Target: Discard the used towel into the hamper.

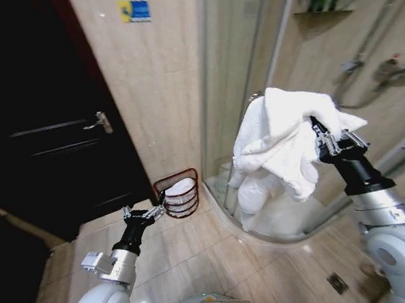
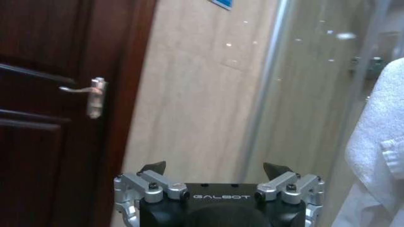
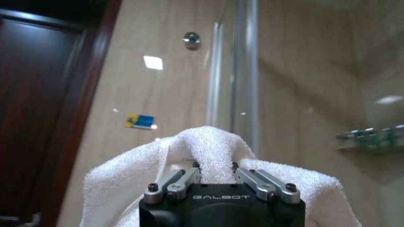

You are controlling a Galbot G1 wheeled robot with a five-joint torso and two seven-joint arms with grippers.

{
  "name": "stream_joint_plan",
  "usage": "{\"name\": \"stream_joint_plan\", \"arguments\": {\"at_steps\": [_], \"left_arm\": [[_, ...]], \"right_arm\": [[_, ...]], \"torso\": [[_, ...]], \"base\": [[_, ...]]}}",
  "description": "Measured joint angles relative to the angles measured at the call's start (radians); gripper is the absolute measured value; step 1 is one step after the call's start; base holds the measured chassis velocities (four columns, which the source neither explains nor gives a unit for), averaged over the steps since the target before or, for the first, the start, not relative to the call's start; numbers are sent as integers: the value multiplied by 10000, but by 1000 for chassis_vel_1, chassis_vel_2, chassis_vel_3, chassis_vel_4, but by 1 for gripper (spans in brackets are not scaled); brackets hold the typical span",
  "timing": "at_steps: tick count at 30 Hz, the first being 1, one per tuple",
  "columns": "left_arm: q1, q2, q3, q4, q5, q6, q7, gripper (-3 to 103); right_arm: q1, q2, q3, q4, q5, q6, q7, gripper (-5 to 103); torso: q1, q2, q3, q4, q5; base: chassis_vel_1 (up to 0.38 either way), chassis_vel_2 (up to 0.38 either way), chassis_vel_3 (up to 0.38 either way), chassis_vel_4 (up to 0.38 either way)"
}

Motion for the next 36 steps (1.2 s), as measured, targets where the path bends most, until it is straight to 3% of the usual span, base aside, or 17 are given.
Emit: {"name": "stream_joint_plan", "arguments": {"at_steps": [15,36], "left_arm": [[0,0,0,0,0,0,0,100],[0,0,0,0,0,0,0,100]], "right_arm": [[73,146,-255,1,35,718,540,14],[105,122,-251,0,3,606,578,14]], "torso": [[0,-2,-1,-3,1],[-3,-2,-3,-1,-3]], "base": [[42,52,43,47],[46,47,-46,-49]]}}
